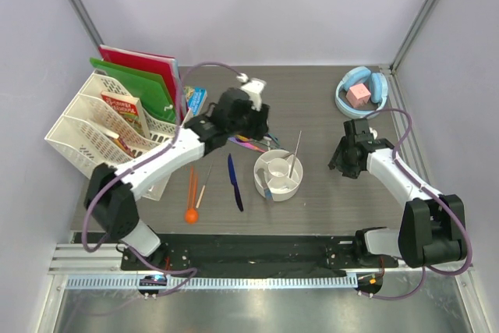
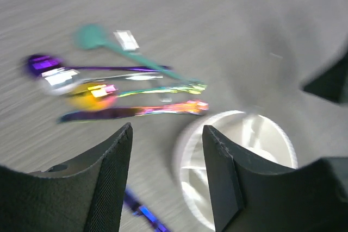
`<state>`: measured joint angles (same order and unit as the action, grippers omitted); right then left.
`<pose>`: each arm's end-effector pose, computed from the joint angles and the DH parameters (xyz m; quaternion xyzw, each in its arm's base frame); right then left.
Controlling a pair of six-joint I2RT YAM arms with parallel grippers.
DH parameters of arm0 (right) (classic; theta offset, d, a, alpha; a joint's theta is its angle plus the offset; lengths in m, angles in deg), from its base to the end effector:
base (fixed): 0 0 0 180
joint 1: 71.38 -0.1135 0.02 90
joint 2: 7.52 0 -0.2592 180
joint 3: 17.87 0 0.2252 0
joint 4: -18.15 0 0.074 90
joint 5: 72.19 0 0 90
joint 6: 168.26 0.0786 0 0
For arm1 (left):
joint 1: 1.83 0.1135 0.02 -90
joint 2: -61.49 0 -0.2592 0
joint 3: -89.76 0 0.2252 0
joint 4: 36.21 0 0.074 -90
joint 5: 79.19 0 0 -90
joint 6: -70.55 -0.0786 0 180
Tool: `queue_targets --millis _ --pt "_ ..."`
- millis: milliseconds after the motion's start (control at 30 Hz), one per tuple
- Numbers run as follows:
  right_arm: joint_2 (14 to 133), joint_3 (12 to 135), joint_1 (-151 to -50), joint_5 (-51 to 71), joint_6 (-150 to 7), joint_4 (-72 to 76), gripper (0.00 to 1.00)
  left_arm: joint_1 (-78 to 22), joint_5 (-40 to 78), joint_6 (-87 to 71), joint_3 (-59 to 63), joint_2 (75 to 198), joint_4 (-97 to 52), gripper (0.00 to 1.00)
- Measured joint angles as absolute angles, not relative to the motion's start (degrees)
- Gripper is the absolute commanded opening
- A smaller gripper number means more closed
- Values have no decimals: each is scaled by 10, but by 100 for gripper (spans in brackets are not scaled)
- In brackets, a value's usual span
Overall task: Sort the eating utensils into containers
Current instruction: Place the chopstick in the storage box, then pick up the chopstick from the center of the board.
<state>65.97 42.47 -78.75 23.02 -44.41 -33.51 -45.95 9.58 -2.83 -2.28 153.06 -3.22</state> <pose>0.2295 0.0225 0.1730 0.2329 0.9467 0.0352 0.2195 0.2747 -0.2640 0.2924 0.2034 0.8529 -0.2350 0.4196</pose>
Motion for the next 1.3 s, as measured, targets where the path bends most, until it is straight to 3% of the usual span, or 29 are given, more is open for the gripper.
queue_targets --millis 167,433,900,1067,1133,1300 --pt "660 419 -788 229 -438 -330 51 -383 46 -3 46 1453 0 56" --pt "663 416 -788 212 -432 -315 51 -345 44 27 201 1445 70 56" --pt "665 416 -788 204 -434 -314 51 -323 46 57 236 1490 75 55" --pt "665 416 -788 204 -434 -314 52 -322 52 58 241 1512 71 46" --pt "665 416 -788 204 -434 -314 51 -322 54 59 239 1524 69 36" --pt "665 416 -788 204 -434 -314 52 -321 66 71 231 1531 71 35"
